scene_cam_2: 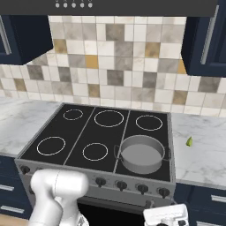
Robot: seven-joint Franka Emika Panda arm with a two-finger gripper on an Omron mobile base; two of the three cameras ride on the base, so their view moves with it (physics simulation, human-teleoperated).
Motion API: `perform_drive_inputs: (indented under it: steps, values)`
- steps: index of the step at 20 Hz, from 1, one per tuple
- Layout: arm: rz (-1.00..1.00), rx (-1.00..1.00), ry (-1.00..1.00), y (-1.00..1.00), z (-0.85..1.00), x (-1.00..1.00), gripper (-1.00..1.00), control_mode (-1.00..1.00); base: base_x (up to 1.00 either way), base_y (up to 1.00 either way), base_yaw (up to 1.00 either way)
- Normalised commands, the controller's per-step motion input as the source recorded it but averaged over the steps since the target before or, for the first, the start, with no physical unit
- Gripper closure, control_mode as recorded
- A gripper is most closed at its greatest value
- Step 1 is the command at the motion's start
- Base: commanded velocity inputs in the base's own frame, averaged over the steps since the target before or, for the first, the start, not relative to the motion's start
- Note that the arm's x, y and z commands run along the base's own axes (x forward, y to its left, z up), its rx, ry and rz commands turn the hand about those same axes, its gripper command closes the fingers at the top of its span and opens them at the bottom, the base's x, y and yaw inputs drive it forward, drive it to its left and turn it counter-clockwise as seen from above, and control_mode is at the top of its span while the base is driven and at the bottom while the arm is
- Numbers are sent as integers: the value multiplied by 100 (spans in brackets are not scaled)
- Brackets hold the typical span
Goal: Turn on the burner for the pot on the stove. Wait thirty seconds for the pot to heat up. Then add the lemon wedge to the pot.
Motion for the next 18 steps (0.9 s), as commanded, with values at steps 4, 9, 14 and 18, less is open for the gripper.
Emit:
perform_drive_inputs:
  steps: [4,9,14,18]
  values:
    - [0,0,4,-22,-13,39,-100,-100,0,0,0]
    - [0,0,3,-10,-18,43,-100,-100,0,0,0]
    - [0,0,1,0,-19,39,-100,-100,0,0,0]
    - [0,0,0,3,-15,38,-100,-100,0,0,0]
